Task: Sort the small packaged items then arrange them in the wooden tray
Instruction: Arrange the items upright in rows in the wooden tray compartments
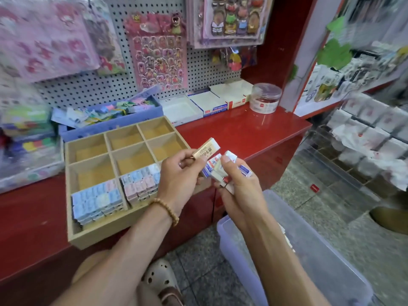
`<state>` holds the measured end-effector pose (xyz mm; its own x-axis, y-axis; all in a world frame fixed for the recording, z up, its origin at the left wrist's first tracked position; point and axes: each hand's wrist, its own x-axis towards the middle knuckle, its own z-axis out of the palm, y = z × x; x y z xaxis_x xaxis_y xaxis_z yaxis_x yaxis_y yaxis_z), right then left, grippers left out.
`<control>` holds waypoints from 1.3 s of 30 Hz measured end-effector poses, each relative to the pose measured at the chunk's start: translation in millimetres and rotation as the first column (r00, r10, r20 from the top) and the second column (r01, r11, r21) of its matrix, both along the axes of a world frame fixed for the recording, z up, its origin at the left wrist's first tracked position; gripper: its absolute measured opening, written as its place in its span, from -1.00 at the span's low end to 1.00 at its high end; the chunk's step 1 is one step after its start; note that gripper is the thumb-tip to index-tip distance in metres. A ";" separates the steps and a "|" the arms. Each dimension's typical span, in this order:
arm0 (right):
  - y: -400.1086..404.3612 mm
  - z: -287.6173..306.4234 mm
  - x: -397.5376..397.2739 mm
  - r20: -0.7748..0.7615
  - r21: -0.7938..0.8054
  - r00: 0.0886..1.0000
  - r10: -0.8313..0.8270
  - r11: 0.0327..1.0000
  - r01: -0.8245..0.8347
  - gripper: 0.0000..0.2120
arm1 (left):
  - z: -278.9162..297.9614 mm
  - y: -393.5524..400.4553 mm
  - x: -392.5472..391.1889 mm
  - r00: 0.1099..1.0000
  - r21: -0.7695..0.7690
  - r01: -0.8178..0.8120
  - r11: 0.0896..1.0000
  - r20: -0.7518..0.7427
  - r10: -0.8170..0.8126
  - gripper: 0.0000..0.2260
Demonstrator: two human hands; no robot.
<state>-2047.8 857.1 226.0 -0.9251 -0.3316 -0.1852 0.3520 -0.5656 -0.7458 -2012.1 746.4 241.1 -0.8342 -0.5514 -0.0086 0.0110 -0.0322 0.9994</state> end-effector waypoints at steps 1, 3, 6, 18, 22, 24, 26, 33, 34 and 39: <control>-9.5 4.6 -0.8 0.000 -0.022 1.000 0.020 1.000 -0.020 -0.89 | 4.9 -9.7 1.4 1.000 0.007 -0.016 1.000 -0.005 0.017 -0.95; -26.0 12.1 -4.2 0.014 -0.030 0.999 0.046 0.999 -0.045 -0.92 | 14.1 -30.3 3.8 0.998 0.003 -0.061 0.998 -0.011 0.061 -0.98; -47.4 19.1 -13.7 0.049 0.023 0.998 0.040 0.999 -0.041 -0.91 | 20.2 -69.5 5.3 0.992 -0.069 -0.122 0.990 0.024 0.124 -0.97; -98.5 8.2 -50.5 0.046 0.200 0.997 0.059 0.977 -0.067 -0.91 | -17.8 -195.8 -41.0 0.904 -0.813 0.106 0.573 0.320 0.285 -0.91; -106.0 5.6 -54.9 0.058 0.208 0.996 0.070 0.975 -0.080 -0.92 | -30.9 -202.3 -55.9 0.919 -0.867 0.170 0.469 0.311 0.242 -0.91; -108.9 5.5 -56.0 0.053 0.204 0.996 0.076 0.975 -0.085 -0.90 | -33.5 -204.6 -58.5 0.923 -0.890 0.178 0.420 0.299 0.243 -0.90; -111.4 5.2 -56.1 0.056 0.202 0.994 0.088 0.975 -0.098 -0.90 | -37.3 -207.9 -58.6 0.921 -0.898 0.194 0.395 0.306 0.242 -0.87; -117.8 5.3 -51.1 0.073 0.166 0.989 0.132 0.976 -0.143 -0.91 | -24.7 -201.8 -51.0 0.937 -0.884 0.096 0.457 0.235 0.258 -0.66; -119.2 6.4 -49.7 0.072 0.158 0.988 0.136 0.977 -0.146 -0.91 | -19.3 -196.9 -47.8 0.951 -0.880 0.044 0.472 0.181 0.250 -0.70; -127.0 9.9 -40.4 0.059 0.125 0.987 0.152 0.979 -0.158 -0.92 | 8.9 -160.8 -25.1 0.983 -0.524 0.170 0.835 0.152 -0.105 -0.90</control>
<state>-2088.3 730.1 235.9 -0.8532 -0.4406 -0.2792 0.4655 -0.4017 -0.7886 -2037.2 585.5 249.9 -0.9131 -0.3772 0.1546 -0.0668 0.5125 0.8561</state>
